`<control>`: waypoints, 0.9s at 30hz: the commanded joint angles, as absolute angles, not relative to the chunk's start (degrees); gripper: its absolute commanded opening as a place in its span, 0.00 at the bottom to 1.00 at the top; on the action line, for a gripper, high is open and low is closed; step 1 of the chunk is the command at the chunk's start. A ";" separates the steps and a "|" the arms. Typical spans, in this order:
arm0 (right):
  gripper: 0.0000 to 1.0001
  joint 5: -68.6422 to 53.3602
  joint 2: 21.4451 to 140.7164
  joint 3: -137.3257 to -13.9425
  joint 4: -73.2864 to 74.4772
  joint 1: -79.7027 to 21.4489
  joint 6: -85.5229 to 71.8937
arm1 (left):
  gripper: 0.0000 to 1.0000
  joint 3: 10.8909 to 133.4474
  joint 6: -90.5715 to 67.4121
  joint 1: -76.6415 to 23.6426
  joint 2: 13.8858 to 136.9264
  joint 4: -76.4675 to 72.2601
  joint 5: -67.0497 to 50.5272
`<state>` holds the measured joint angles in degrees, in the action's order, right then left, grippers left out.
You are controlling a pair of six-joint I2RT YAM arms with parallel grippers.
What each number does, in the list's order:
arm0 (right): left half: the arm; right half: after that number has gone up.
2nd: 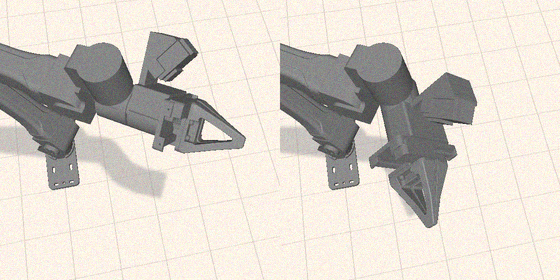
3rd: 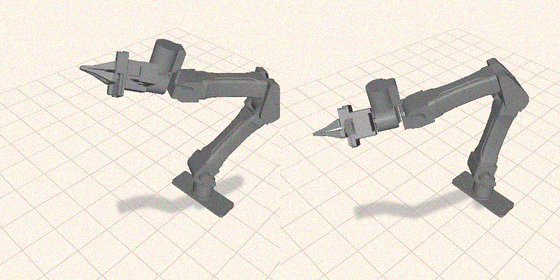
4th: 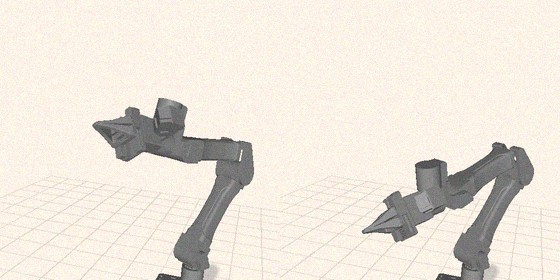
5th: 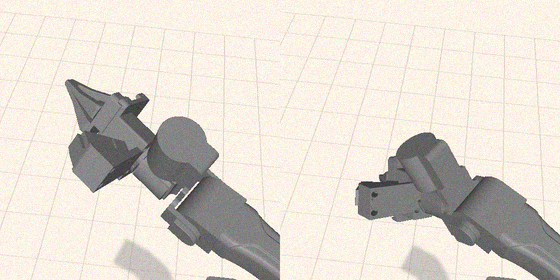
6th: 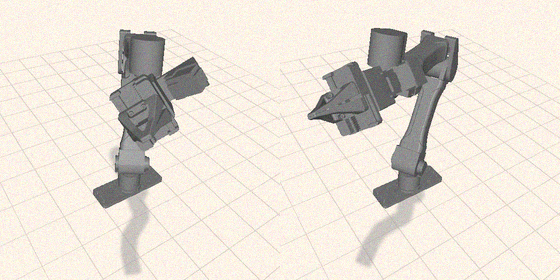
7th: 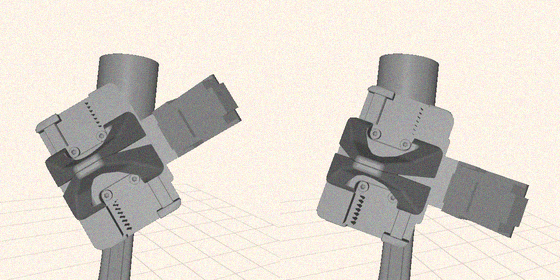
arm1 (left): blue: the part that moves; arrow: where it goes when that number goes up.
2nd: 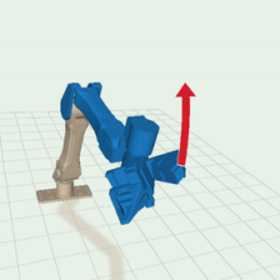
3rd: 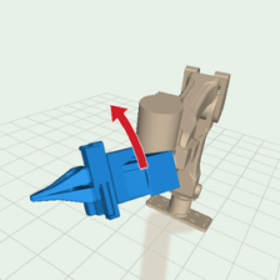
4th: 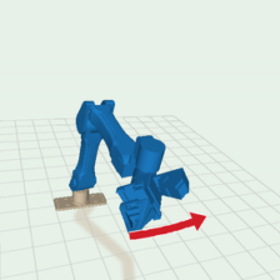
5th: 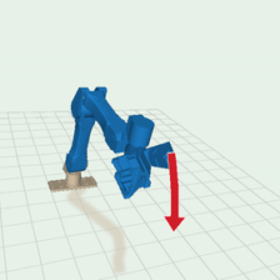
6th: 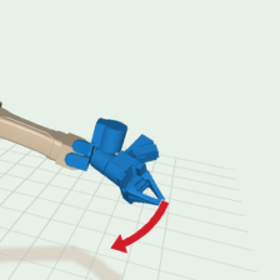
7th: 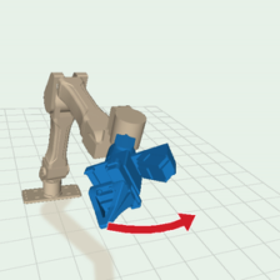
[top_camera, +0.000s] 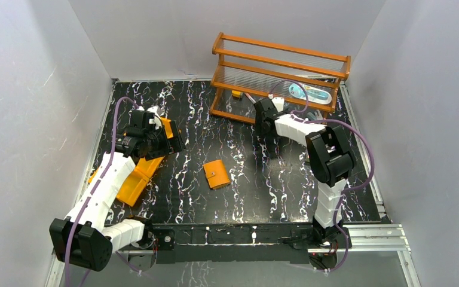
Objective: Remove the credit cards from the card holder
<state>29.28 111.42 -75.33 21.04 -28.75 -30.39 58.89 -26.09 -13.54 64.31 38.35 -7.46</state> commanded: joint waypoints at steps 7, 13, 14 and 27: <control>0.98 30.87 107.45 -71.67 15.47 -20.38 -22.79 | 0.98 62.04 -23.44 -13.77 64.35 40.87 -4.81; 0.98 26.97 108.40 -72.55 13.46 -14.09 -20.00 | 0.98 62.60 -22.88 -13.75 65.67 40.85 -4.73; 0.98 26.35 108.92 -73.32 13.64 -13.31 -19.77 | 0.98 62.57 -22.67 -13.78 65.72 40.79 -4.36; 0.98 15.72 117.06 -89.32 21.80 -8.69 -21.99 | 0.98 67.88 -19.17 -13.60 72.78 42.61 3.76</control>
<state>20.86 115.48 -83.44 18.85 -8.86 -20.18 64.20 -20.99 -13.63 70.57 41.21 0.19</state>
